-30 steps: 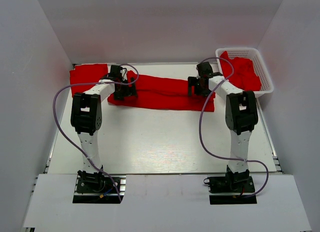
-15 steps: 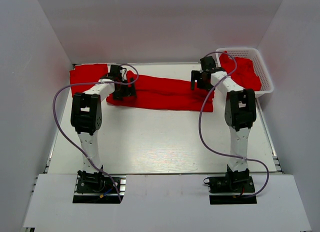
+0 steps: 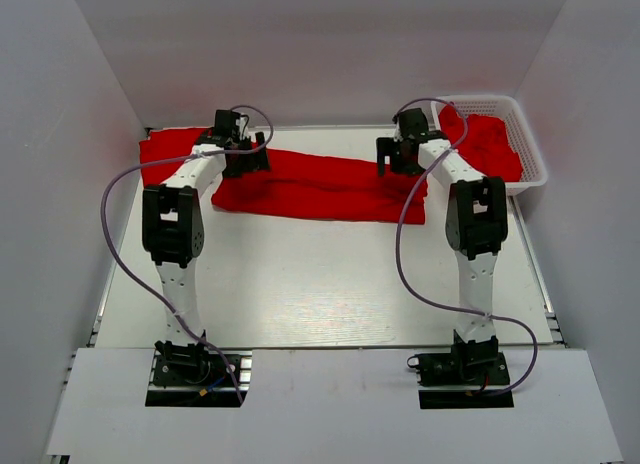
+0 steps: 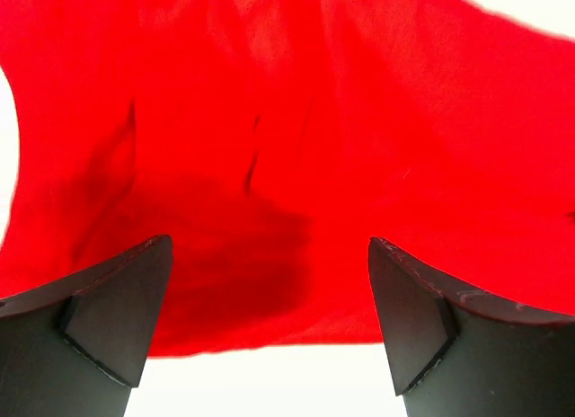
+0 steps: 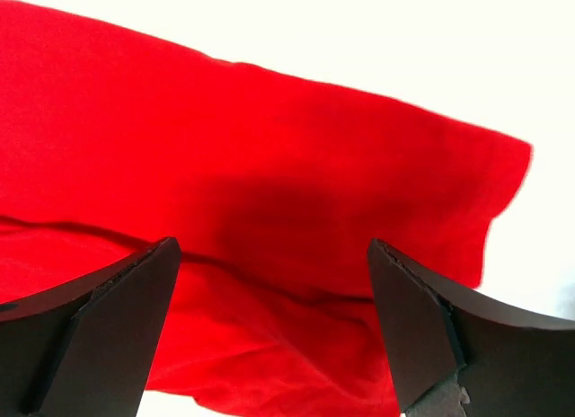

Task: Fold and stack the t-shirts
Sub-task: Rotate the tshirt 90 degrees

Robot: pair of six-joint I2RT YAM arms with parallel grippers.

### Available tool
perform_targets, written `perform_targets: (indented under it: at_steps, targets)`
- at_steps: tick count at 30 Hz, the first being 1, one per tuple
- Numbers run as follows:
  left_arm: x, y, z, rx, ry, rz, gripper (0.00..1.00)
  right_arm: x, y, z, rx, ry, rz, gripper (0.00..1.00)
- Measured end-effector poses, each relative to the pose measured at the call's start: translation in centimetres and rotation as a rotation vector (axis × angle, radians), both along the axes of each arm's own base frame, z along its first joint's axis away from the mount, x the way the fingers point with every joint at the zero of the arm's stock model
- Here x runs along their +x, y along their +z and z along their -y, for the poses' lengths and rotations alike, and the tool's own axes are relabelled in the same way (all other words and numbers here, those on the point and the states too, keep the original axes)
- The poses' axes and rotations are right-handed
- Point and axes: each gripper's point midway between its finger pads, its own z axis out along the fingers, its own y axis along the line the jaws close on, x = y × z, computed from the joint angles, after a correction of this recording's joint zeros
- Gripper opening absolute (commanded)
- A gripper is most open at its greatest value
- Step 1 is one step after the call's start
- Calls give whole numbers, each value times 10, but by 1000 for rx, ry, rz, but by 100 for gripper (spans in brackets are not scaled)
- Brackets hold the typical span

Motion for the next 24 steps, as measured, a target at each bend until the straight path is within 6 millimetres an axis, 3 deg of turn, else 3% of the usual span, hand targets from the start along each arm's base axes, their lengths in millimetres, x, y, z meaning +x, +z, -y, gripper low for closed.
perform_targets:
  at_steps: [4,6,8,12,14,17,19,21,24]
  targets:
    - [31,5,4,-11,5,51,100,-4,-25,0,-9,2,-50,90]
    - [44,-11,6,-12,8,42,100,-7,-36,1,-12,1,-73,90]
    - [47,-40,7,-10,9,-2,100,-13,-44,2,-13,0,-86,90]
    - [71,-38,16,-32,-4,41,100,-30,-44,3,6,-8,-82,90]
    - [83,-40,24,-56,-24,67,100,-51,-45,3,21,2,-89,90]
    - [106,-38,50,-162,-88,147,100,-107,-46,1,54,46,-136,90]
    - [126,-32,71,-243,-130,210,100,-145,-46,-11,76,106,-168,90]
    - [145,-29,94,-321,-166,276,100,-185,-46,-34,92,217,-192,90]
    - [154,-26,130,-415,-204,348,100,-238,-44,-87,129,449,-227,90]
